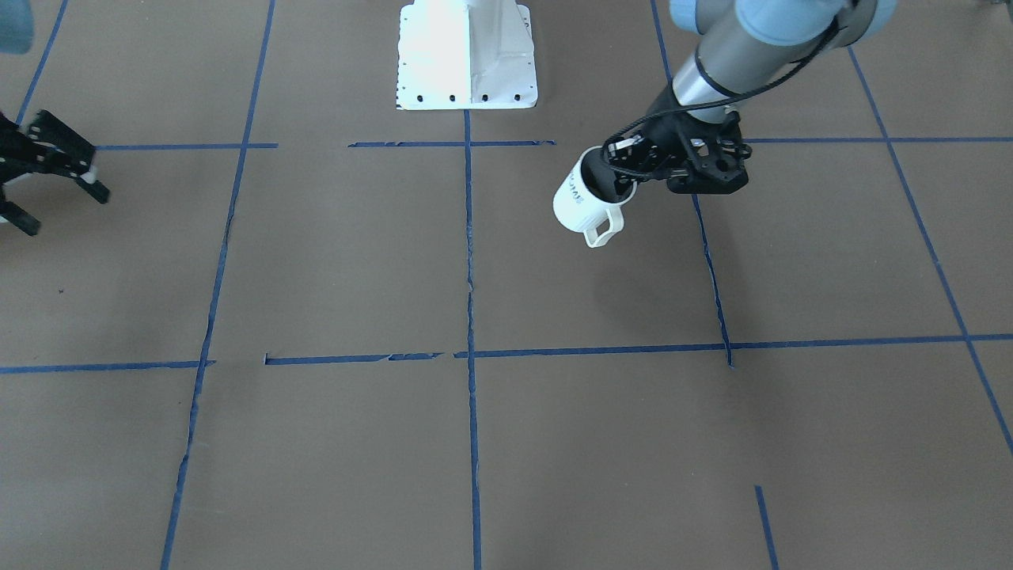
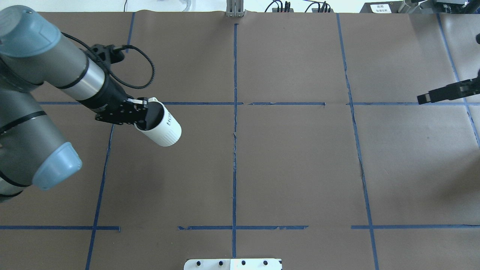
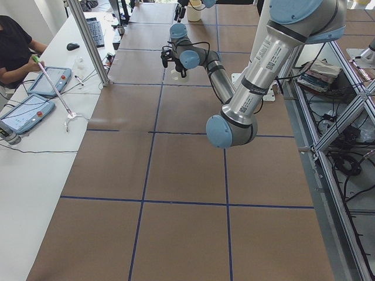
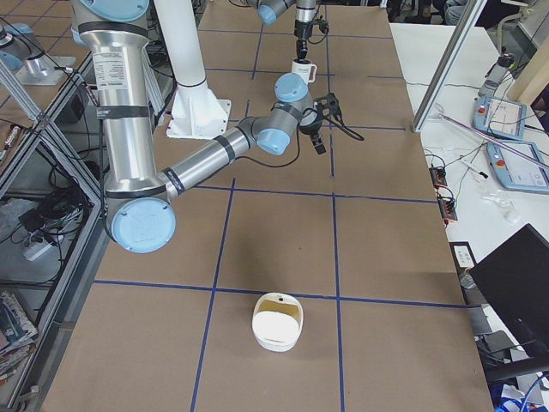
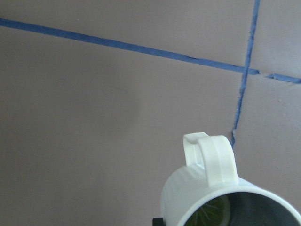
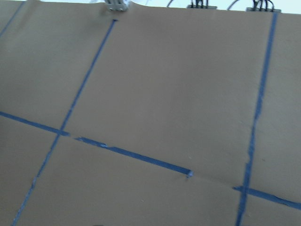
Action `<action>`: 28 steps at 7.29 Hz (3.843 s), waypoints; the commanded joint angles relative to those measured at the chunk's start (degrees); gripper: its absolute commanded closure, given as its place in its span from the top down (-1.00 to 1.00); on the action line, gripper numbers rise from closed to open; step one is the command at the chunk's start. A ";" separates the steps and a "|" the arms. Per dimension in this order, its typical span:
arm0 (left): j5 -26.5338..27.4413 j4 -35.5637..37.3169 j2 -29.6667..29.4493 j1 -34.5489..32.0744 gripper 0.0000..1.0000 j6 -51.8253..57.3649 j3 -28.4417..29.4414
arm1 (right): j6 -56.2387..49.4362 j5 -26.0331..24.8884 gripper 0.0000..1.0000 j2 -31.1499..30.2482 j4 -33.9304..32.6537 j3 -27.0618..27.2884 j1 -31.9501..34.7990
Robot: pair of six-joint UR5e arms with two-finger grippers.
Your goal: Left arm hands cup to right arm to dump lemon
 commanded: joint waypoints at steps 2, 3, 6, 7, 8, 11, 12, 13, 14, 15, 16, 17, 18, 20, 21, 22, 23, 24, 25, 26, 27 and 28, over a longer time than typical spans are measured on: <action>0.15 3.25 -12.09 0.83 -1.00 -5.56 11.58 | 1.00 -25.24 1.00 4.64 0.39 4.14 -18.38; -0.90 3.26 -13.59 0.83 -1.00 -5.56 12.91 | 0.74 -34.41 1.00 6.49 0.39 4.06 -25.12; -5.12 3.17 -15.01 1.62 -1.00 -5.48 13.18 | -1.55 -52.51 1.00 7.38 0.39 3.18 -36.51; -5.13 3.17 -15.62 2.76 -1.00 -5.48 13.18 | -2.42 -53.74 1.00 8.17 0.39 2.66 -37.66; -5.13 3.17 -16.50 3.38 -1.00 -5.30 13.27 | -2.60 -53.93 1.00 8.26 0.30 2.48 -38.11; -5.13 3.17 -17.74 5.40 -1.00 -5.21 13.45 | -6.11 -54.02 1.00 8.35 0.39 1.95 -38.20; -5.13 3.17 -18.00 5.75 -1.00 -5.21 13.36 | -6.29 -54.02 1.00 8.35 0.30 1.78 -38.20; -6.70 3.17 -18.26 5.84 -1.00 -5.30 13.36 | -6.99 -54.02 1.00 8.35 0.39 1.60 -38.20; -7.15 3.17 -18.53 5.84 -1.00 -5.47 13.36 | -7.00 -54.02 1.00 8.26 0.30 1.16 -38.20; -7.24 3.17 -18.71 5.93 -1.00 -5.48 13.27 | -7.00 -54.02 1.00 8.26 0.30 1.16 -38.20; -7.24 3.17 -18.71 6.11 -0.99 -5.48 13.10 | -7.26 -54.02 1.00 8.26 0.30 1.16 -38.20; -8.46 3.17 -18.71 6.19 -0.96 -5.56 13.01 | -7.35 -54.02 1.00 8.26 0.30 0.81 -38.20; -8.73 3.17 -18.97 6.28 -0.95 -5.56 13.18 | -7.35 -54.02 1.00 8.26 0.30 0.81 -38.29; -8.73 3.17 -19.59 6.63 -0.92 -5.65 13.62 | -7.44 -54.80 0.84 8.26 0.30 0.81 -38.29; -8.73 3.17 -19.59 6.72 -0.86 -5.57 13.62 | -9.79 -55.42 0.44 8.26 0.39 0.81 -38.46; -8.82 3.08 -19.59 6.72 -0.75 -5.56 13.54 | -11.12 -55.69 0.11 8.26 0.39 0.81 -38.64; -8.82 2.82 -19.59 6.72 -0.07 -5.56 13.54 | -11.13 -56.30 0.04 8.26 0.30 0.81 -38.81; -8.65 2.38 -19.32 6.64 0.99 -5.56 12.75 | -11.13 -56.39 0.04 8.26 0.39 0.81 -38.73; -8.38 2.38 -19.15 6.29 1.00 -5.56 11.96 | -11.57 -56.48 0.04 8.18 0.39 0.81 -38.46; -8.03 2.55 -18.62 4.28 1.00 -5.56 9.87 | -11.83 -56.57 0.04 7.83 0.48 0.98 -38.29; -8.03 2.55 -17.05 2.35 1.00 -5.56 7.06 | -11.66 -56.92 0.03 7.39 0.48 1.33 -38.11; -8.03 2.64 -14.51 1.28 1.00 -5.56 3.81 | -10.53 -57.62 0.00 3.03 0.48 3.25 -38.02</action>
